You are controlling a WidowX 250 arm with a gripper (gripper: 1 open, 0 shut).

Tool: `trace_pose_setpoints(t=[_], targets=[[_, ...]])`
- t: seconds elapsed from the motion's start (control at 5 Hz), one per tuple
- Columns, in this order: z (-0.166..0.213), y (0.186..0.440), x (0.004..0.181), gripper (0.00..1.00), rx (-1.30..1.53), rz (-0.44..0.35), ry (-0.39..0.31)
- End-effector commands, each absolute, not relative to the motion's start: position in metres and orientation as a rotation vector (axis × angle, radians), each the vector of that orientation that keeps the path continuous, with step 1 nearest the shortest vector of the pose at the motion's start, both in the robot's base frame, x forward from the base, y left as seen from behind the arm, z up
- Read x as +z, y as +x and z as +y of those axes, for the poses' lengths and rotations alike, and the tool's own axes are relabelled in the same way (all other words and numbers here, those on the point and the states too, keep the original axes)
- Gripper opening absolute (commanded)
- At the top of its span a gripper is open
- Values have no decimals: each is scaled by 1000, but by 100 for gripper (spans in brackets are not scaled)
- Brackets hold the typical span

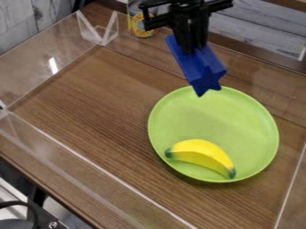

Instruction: Put the blue object in the green plate

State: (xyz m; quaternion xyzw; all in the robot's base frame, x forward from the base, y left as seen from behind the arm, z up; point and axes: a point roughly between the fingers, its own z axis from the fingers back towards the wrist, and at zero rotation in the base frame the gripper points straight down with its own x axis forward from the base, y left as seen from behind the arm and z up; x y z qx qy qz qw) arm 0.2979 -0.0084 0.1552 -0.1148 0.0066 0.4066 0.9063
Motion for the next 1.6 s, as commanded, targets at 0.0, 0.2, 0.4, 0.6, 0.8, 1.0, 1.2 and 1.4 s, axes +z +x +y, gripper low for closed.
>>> trace_pose_setpoints(t=[0.0, 0.2, 0.4, 0.6, 0.8, 1.0, 1.2, 1.4], targets=[[-6, 301, 176, 0, 828, -53, -264], [-6, 302, 176, 0, 817, -53, -267], [-6, 303, 177, 0, 805, -53, -270], [-7, 303, 178, 0, 793, -51, -277], [-7, 305, 178, 0, 782, -48, -274], [-5, 307, 178, 0, 772, -45, -270], [-25, 289, 177, 0, 692, -20, -257], [-45, 272, 176, 0, 621, 1, -249]])
